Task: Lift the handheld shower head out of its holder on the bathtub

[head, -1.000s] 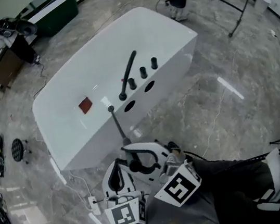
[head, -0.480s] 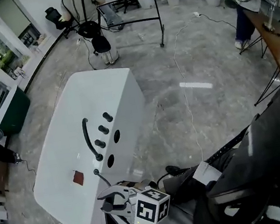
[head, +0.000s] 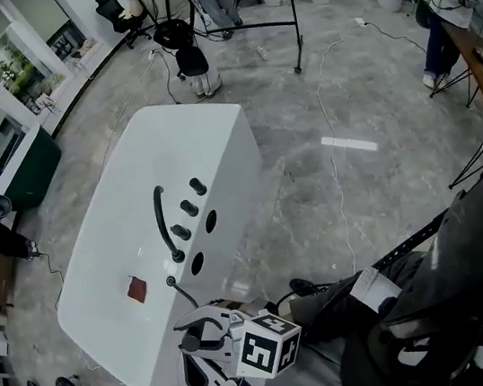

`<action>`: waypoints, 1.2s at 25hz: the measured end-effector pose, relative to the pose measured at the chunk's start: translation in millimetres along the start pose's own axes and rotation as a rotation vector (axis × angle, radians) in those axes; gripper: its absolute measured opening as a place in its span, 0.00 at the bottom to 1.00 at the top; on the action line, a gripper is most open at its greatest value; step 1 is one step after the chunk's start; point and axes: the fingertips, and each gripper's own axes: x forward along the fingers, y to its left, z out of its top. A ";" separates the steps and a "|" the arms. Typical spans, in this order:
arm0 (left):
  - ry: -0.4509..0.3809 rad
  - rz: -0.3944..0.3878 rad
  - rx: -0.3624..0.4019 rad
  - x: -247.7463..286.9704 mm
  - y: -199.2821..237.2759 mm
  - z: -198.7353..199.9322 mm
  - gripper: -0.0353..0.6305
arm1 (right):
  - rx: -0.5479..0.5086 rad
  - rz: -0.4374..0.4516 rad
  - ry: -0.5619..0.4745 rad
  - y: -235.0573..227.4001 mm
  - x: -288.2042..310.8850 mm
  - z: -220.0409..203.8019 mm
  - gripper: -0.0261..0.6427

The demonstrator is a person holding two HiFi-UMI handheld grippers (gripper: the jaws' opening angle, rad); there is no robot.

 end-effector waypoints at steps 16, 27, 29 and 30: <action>-0.021 0.068 0.026 -7.1 -80.0 2.6 0.06 | -0.017 0.023 -0.024 -20.2 -85.0 -14.9 0.24; -0.007 0.089 0.050 22.0 -18.9 27.2 0.06 | 0.024 0.040 -0.018 -43.3 -13.4 0.1 0.24; -0.004 0.097 0.047 27.2 -22.1 19.8 0.06 | 0.025 0.048 -0.015 -46.4 -15.2 -9.6 0.24; -0.006 0.097 0.046 29.6 -22.9 17.8 0.06 | 0.024 0.049 -0.013 -47.4 -15.1 -12.5 0.24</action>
